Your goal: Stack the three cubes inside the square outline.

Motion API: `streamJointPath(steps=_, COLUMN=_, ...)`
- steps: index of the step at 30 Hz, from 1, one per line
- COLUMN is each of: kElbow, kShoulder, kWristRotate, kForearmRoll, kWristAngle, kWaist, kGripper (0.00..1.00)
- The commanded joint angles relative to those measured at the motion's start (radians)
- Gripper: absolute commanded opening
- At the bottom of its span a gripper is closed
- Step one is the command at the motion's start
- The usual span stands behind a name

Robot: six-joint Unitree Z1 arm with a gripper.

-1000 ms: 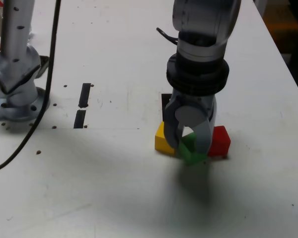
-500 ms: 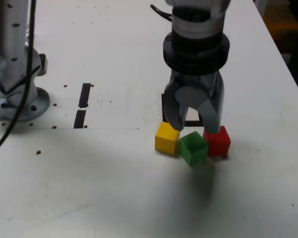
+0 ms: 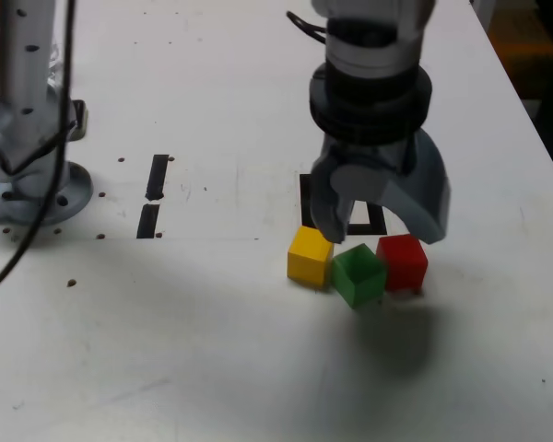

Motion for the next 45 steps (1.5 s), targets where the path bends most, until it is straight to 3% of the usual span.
streamJointPath(steps=1, kElbow=-0.010, kShoulder=0.015, kWristRotate=0.031, kForearmRoll=0.007, kWristAngle=0.007, kWaist=0.027, kGripper=0.91)
streamJointPath(steps=15, kElbow=-0.030, kShoulder=0.030, kWristRotate=0.214, kForearmRoll=0.041, kWristAngle=0.023, kWaist=0.177, kGripper=0.91)
streamJointPath(steps=30, kElbow=-0.081, kShoulder=0.132, kWristRotate=0.259, kForearmRoll=0.012, kWristAngle=-0.061, kWaist=0.202, kGripper=0.91)
streamJointPath(steps=45, kElbow=-0.069, kShoulder=0.147, kWristRotate=0.259, kForearmRoll=0.016, kWristAngle=-0.069, kWaist=0.202, kGripper=0.91)
